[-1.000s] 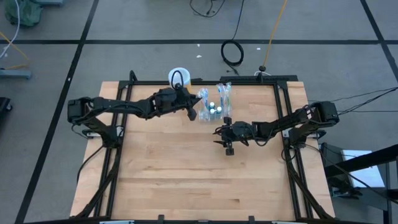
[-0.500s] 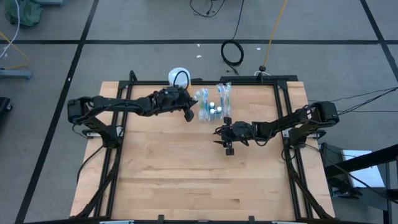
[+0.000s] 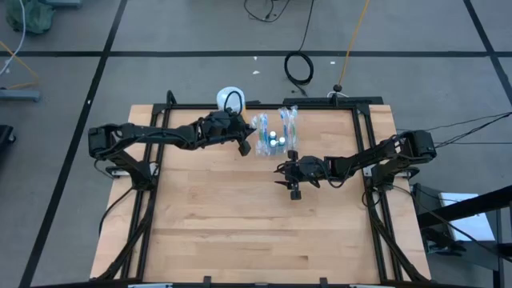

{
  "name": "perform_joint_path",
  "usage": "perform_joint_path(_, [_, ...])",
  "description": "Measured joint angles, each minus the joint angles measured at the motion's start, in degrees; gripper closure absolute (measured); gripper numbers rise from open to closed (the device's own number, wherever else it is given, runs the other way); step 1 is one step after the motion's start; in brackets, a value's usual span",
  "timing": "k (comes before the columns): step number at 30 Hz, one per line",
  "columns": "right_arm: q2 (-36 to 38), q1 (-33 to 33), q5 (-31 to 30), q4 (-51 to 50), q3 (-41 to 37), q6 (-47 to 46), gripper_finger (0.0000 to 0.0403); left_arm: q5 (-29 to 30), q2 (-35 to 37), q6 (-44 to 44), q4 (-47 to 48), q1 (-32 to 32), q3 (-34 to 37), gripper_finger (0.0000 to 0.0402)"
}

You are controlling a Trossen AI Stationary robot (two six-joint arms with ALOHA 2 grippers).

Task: Pick & Place toothbrushing station
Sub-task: Put the orange toothbrush into the transparent organizer

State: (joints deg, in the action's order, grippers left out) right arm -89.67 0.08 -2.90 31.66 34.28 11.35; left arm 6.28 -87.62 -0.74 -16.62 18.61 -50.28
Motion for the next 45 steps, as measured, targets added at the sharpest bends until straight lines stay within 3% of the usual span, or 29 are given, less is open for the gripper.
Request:
perform_joint_path(16, [0.00, -0.01, 0.01, 0.24, 0.00, 0.01, 0.0234, -0.76, -6.68, -0.83, -6.14, -0.11, -0.04, 0.0356])
perform_joint_path(27, [0.00, -0.01, 0.00, 0.40, 0.00, 1.06, 0.0234, 0.16, -6.68, -0.26, -7.08, -0.13, -0.02, 0.0251])
perform_joint_path(35, [3.53, 0.01, -0.67, 0.44, 0.00, 1.33, 0.0234, 0.32, -6.68, -0.72, 0.74, -1.70, 0.00, 0.0227])
perform_joint_path(41, [9.81, 0.01, -11.72, -1.89, 0.05, 1.53, 0.0234, 2.44, -5.94, -3.02, 3.82, -3.03, 0.00, 0.0227])
perform_joint_path(45, [12.83, 0.01, -23.41, -1.83, -0.30, 2.56, 0.0234, 4.04, -3.70, -4.14, 3.35, -3.76, 0.04, 0.0227])
